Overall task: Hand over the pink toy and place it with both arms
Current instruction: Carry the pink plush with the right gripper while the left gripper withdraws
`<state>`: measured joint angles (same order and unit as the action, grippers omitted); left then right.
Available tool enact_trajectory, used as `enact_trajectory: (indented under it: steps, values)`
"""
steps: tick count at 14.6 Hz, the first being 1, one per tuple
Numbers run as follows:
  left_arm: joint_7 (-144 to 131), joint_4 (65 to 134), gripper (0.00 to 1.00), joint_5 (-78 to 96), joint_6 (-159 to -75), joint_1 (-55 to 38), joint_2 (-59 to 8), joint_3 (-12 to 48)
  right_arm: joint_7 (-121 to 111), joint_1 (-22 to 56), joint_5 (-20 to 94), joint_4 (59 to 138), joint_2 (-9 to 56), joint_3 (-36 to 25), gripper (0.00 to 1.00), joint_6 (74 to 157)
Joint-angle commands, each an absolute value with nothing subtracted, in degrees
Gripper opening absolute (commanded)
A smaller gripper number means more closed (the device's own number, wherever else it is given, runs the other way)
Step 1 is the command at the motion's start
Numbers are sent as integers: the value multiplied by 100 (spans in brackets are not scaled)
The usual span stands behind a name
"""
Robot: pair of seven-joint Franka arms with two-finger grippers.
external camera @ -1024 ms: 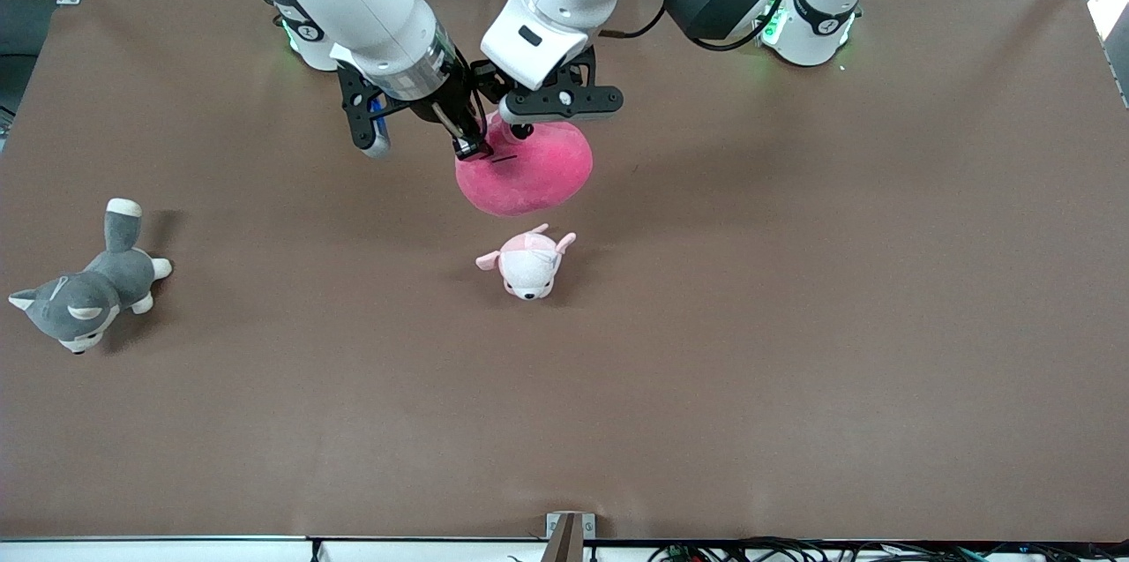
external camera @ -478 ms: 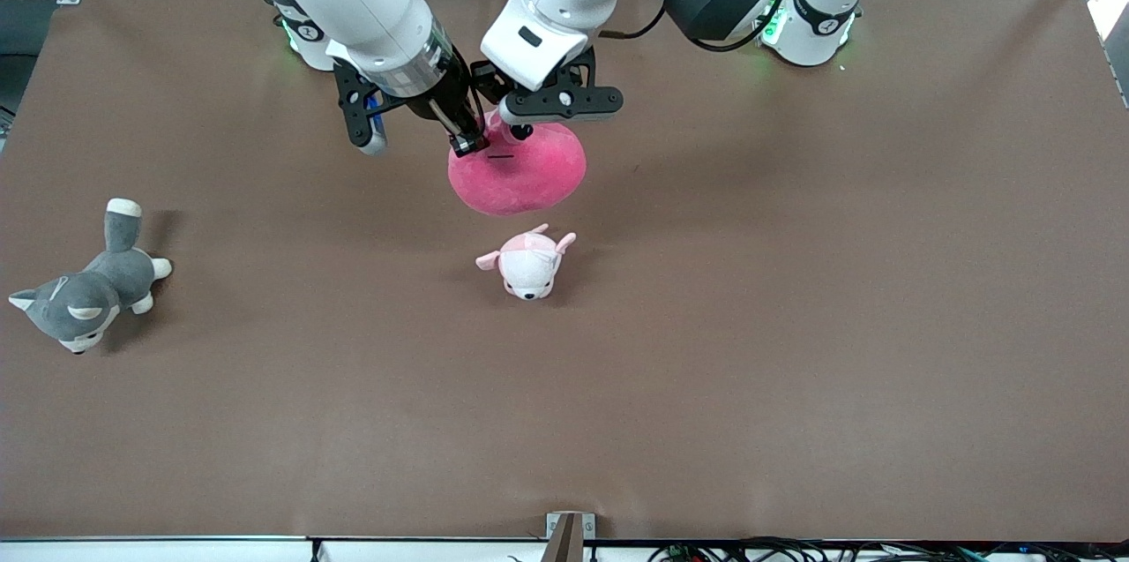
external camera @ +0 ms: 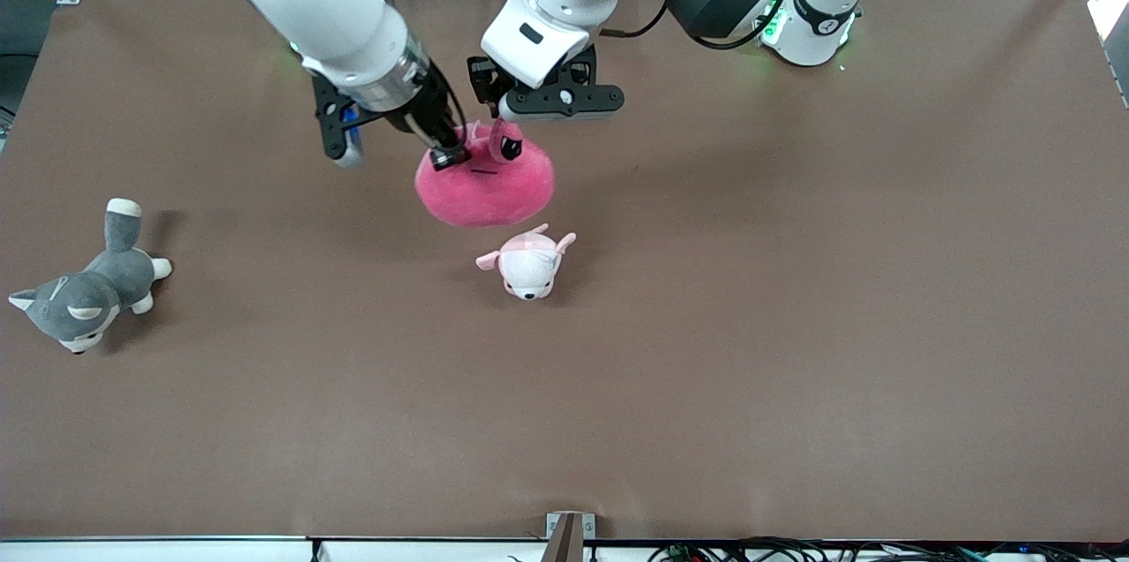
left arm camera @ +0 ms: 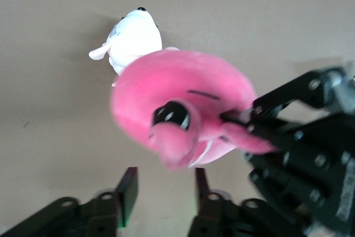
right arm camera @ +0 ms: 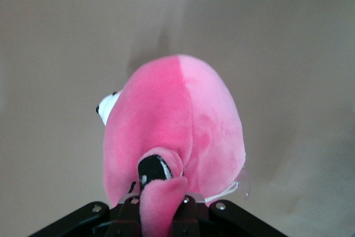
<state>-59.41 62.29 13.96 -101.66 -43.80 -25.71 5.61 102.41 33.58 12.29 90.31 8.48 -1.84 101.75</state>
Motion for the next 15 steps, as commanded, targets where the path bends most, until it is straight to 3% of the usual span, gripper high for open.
enact_trajectory:
  steps: [1,4,8,12,15]
  values:
    - [-5976,6319,100,1397,-10055,-4430,-2269,483,9731,2893,1310,9228,756,-141,0,10029]
    - [-5776,6363,100,1293,-9285,-4316,-1882,422,9064,2287,1310,9640,738,-141,0,10028]
    - [-4153,6459,100,993,-7878,-3501,-1180,439,7870,1461,1318,10124,703,-141,0,10090]
    - [-2220,7669,100,984,-7594,-2376,32,439,6560,836,1406,10441,729,-141,0,10116]
    - [-1374,8602,100,704,-7664,-1856,780,448,5663,432,1406,10984,756,-141,0,10641]
